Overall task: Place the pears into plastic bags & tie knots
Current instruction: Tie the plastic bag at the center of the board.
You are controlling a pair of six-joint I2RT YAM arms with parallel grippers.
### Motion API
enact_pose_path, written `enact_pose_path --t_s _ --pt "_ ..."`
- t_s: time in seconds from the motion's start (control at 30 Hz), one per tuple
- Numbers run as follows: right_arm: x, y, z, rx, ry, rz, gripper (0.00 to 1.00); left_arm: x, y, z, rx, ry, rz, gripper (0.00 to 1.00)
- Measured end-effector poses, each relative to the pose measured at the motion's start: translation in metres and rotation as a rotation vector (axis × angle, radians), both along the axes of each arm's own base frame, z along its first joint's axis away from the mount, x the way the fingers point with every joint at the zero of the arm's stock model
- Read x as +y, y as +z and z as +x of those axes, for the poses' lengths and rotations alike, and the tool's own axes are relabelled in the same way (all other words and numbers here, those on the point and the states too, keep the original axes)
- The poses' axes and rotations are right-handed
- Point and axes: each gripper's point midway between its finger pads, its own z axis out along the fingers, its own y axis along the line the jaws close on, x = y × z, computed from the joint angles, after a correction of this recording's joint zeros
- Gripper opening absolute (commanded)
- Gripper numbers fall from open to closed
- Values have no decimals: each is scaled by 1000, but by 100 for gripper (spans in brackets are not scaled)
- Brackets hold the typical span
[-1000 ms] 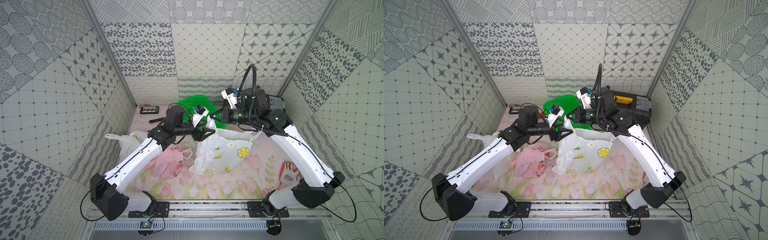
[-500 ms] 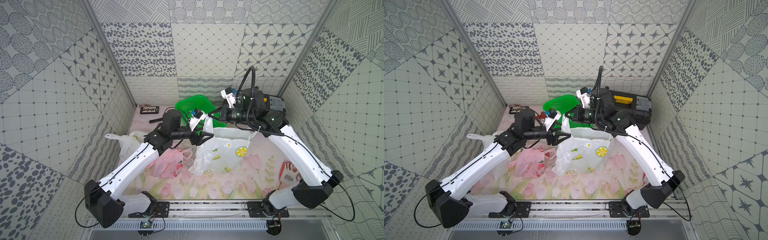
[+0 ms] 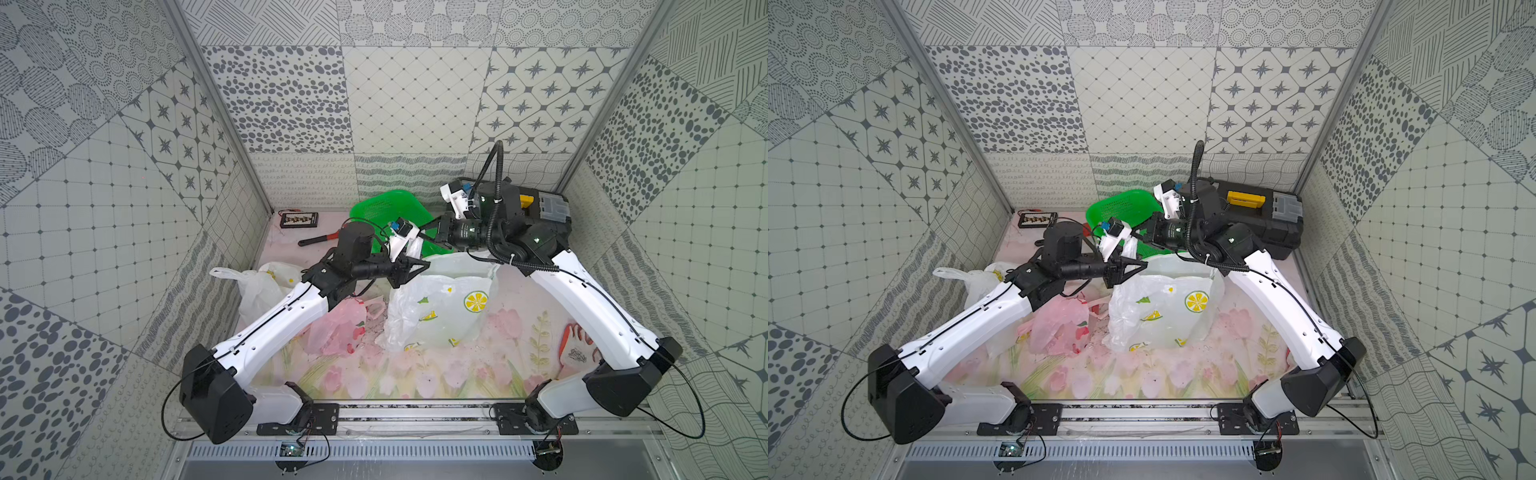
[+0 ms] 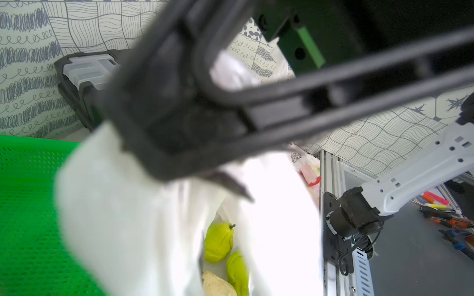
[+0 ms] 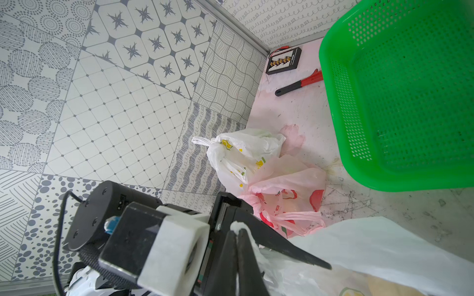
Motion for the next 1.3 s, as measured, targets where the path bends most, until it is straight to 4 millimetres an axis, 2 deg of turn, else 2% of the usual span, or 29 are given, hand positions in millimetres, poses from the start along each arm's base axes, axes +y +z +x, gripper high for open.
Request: enact_pose_path --t_s 0.13,0.27,0.33,0.4,0.53,0.57,0.63,0.73,0.8,0.97,1.07,1.17,1.2,1.3 --pt "0 1 0 -3 1 3 5 2 -3 0 4 10 3 29" --pt "0 1 0 -3 3 3 5 6 -7 0 10 29 -2 11" --pt "1 1 0 -2 5 3 8 8 -8 0 13 42 -10 2" --pt "1 1 -1 -2 6 3 19 11 -8 2 6 61 -11 0" --pt "-3 -2 -1 -37 17 -33 50 18 -8 14 14 124 1 0" --pt "-7 -3 -2 -44 16 -45 54 21 -8 17 18 144 5 0" --pt "-18 -9 -6 -69 4 -70 61 29 -9 27 26 193 18 0" --pt "-51 -22 -22 -86 -36 -97 63 41 -16 41 49 265 43 0" --pt "-71 -24 -35 -112 -60 -106 63 52 -22 50 73 313 59 0" --pt "-103 -18 -58 -229 -87 -155 50 81 -36 71 134 432 85 0" --pt "-131 -40 -52 -213 -165 -192 49 91 -39 75 155 466 88 0" --pt "-158 -74 -34 -149 -261 -223 57 95 -42 75 172 479 88 0" --pt "-163 -83 -27 -143 -284 -227 62 95 -42 75 176 481 87 0" --pt "-162 -111 -8 -146 -293 -238 68 95 -44 74 195 480 82 0"
